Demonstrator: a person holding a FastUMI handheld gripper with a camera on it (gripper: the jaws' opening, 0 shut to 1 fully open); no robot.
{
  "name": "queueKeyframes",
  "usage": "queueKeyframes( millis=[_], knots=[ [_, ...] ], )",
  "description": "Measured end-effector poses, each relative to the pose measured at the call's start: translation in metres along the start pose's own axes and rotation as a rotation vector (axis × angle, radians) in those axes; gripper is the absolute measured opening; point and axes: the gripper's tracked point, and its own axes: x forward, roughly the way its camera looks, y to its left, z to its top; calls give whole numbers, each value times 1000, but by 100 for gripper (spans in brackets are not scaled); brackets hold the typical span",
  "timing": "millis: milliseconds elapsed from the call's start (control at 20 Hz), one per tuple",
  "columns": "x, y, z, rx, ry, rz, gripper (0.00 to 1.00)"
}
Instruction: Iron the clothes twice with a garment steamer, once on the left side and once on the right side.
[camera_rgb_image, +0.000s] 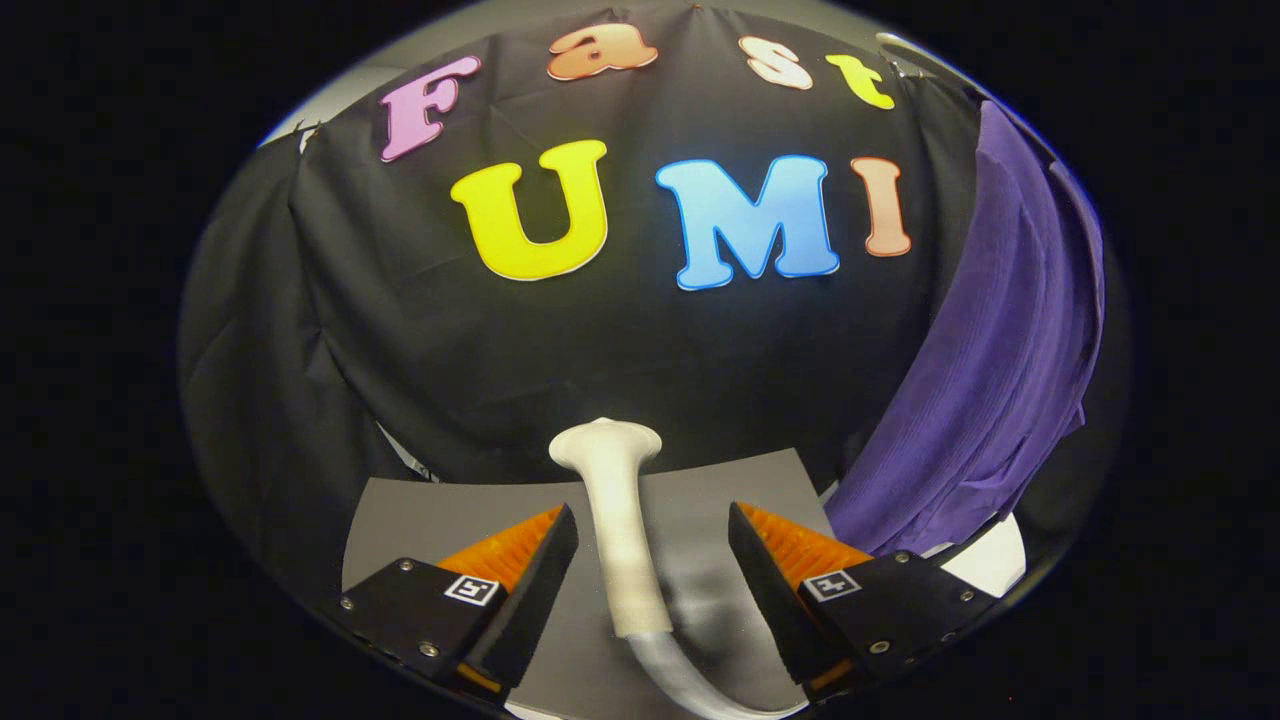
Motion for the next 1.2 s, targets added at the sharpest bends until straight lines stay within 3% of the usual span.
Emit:
queueKeyframes(
  millis=[200,450,650,800,1200],
  knots=[
    [43,25,-16,107,95,91,94],
    [67,30,-38,139,158,97,86],
    [77,19,-52,48,157,28,69],
    [81,18,-52,26,150,30,52],
    [83,18,-56,-87,35,4,43]
  ],
)
